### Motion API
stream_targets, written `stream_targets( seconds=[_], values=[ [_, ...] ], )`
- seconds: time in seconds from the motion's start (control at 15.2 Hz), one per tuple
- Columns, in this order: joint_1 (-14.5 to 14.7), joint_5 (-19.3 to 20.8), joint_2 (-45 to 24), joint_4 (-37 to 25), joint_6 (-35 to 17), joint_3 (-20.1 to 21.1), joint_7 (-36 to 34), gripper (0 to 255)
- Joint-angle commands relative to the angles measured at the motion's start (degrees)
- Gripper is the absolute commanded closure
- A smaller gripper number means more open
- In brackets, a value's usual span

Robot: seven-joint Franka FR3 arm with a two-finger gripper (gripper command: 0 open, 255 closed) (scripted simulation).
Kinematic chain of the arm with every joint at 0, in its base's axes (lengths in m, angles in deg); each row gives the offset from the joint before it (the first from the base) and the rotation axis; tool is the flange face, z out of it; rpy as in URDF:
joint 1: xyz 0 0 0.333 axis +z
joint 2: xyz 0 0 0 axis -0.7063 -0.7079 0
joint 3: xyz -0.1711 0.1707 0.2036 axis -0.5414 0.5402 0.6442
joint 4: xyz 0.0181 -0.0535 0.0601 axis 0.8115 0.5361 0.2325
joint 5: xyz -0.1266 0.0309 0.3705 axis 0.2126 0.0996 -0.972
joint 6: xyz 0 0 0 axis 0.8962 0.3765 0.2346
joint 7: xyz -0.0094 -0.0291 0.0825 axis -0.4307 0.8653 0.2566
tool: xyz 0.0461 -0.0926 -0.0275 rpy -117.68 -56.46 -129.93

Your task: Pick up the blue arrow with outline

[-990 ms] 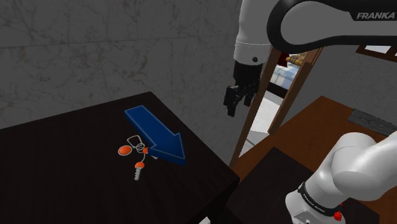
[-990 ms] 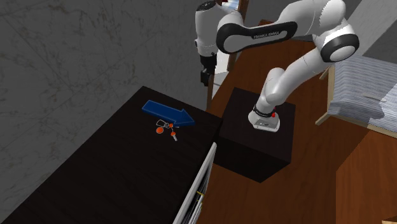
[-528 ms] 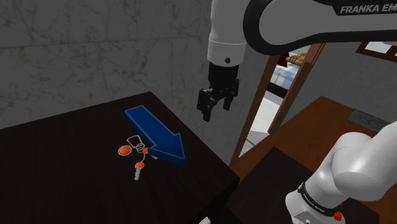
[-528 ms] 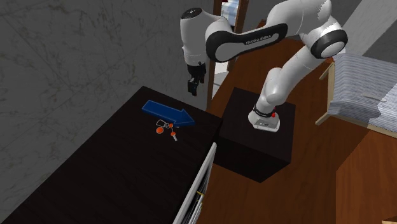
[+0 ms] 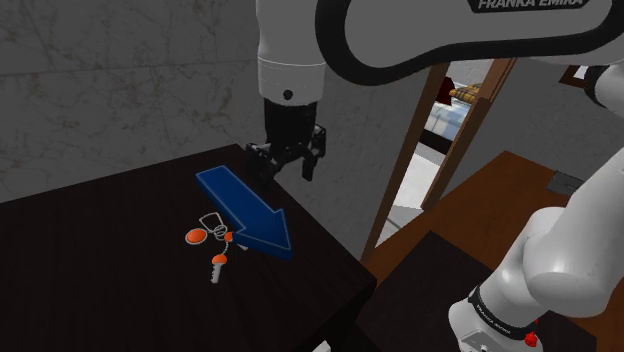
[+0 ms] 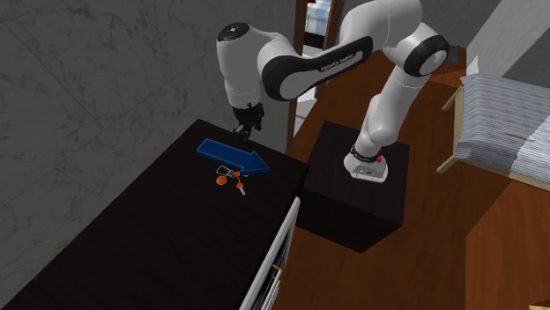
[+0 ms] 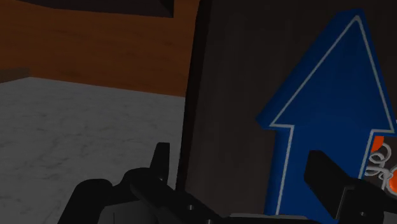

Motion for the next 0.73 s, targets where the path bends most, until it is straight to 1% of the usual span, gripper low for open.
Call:
stream_targets(
  seconds=[0.0,0.26,0.66],
  values=[
    [1.08,2.48,-4.56,-4.92,0.51,1.42,-3.05,0],
    [5.18,8.32,-14.23,-15.94,2.66,3.31,-8.84,0],
    [4.75,7.93,-13.54,-10.50,-2.21,3.02,-8.62,0]
  ],
)
